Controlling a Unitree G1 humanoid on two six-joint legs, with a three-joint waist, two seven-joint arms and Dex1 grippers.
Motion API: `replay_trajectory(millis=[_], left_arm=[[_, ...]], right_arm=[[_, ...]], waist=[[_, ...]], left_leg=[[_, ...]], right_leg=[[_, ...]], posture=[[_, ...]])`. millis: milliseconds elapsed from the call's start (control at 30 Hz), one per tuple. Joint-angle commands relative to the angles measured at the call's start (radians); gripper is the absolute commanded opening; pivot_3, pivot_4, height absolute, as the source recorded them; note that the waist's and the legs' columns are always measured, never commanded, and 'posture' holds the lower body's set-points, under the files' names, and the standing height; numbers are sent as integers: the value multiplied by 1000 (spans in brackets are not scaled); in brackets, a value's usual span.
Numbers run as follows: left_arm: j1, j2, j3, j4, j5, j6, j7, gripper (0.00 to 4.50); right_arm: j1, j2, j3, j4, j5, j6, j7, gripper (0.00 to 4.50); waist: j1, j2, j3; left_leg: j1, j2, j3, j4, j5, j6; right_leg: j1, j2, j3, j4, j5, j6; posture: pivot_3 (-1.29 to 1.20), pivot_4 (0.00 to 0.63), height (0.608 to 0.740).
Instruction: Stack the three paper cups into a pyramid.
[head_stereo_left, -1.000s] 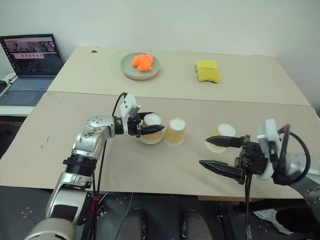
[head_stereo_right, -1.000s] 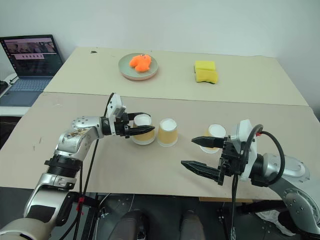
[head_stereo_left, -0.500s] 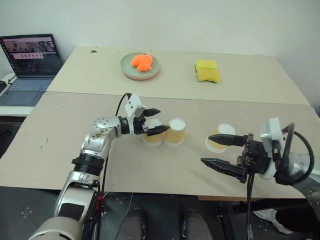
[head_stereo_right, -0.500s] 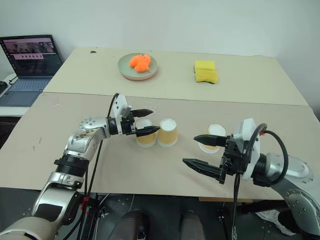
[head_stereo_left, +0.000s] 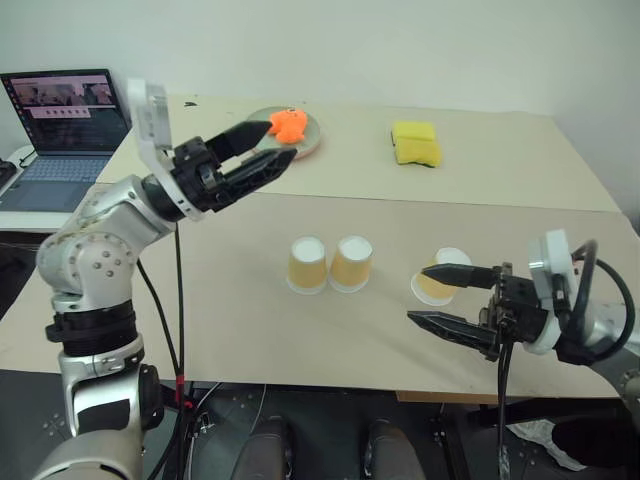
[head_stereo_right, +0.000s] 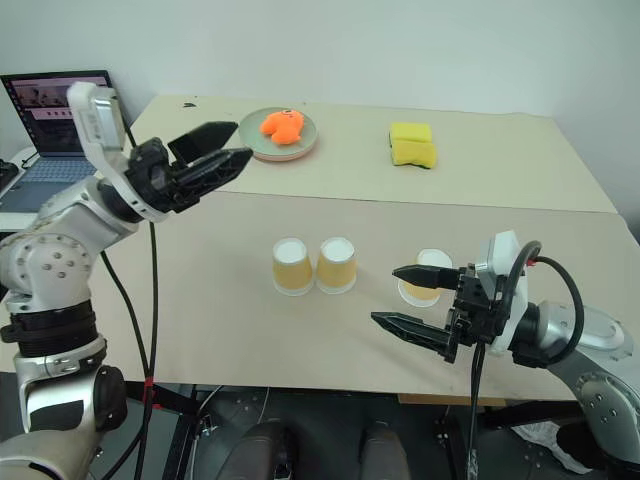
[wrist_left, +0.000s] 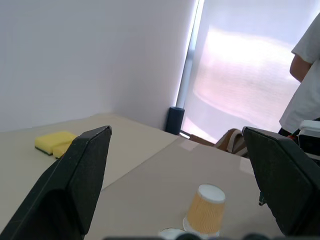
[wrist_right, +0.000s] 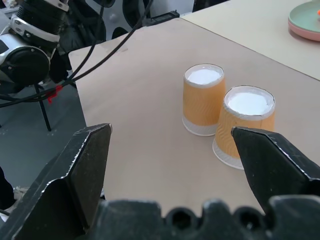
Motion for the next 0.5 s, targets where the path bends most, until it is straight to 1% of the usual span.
replay_trajectory(millis=[33, 133, 200, 367, 433, 500], left_arm=[[74, 89, -69, -150, 20, -24, -88, 4470], [115, 150, -141, -204, 48, -56, -158, 4470], [104, 161, -186, -211, 70, -85, -199, 4470], [64, 123, -271, -162, 131, -149, -217, 4470], [62, 105, -291, -149, 145, -163, -220, 4470], [67, 92, -310, -143, 155, -178, -233, 4470]], right_arm=[[26, -18, -22, 83, -94, -49, 9, 4500], [50, -19, -50, 155, -167, -79, -5, 4500], [80, -18, -90, 193, -230, -119, -22, 4500], [121, 22, -137, 236, -327, -161, -108, 4500], [128, 42, -130, 240, -370, -189, -136, 4500], [128, 59, -112, 243, -382, -185, -148, 4500]], waist=[[-2, 0, 0], [2, 0, 0], [5, 0, 0], [4, 0, 0], [2, 0, 0], [-4, 0, 0]], left_leg=[[0, 0, 0, 0, 0, 0], [0, -1, 1, 0, 2, -3], [0, -1, 1, 0, 2, -4], [0, -1, 1, 0, 2, -3], [0, 0, 1, -1, 2, -3], [0, 0, 1, -1, 2, -3]], right_leg=[[0, 0, 0, 0, 0, 0], [0, 0, 0, -1, 0, 0], [-1, 0, 0, -1, 0, 0], [0, 0, 1, 0, 0, 0], [-1, 1, 1, 0, 0, 0], [-1, 1, 1, 0, 0, 0]], posture=[[0, 150, 673], [0, 150, 673], [0, 150, 673], [0, 150, 673], [0, 150, 673], [0, 150, 673]])
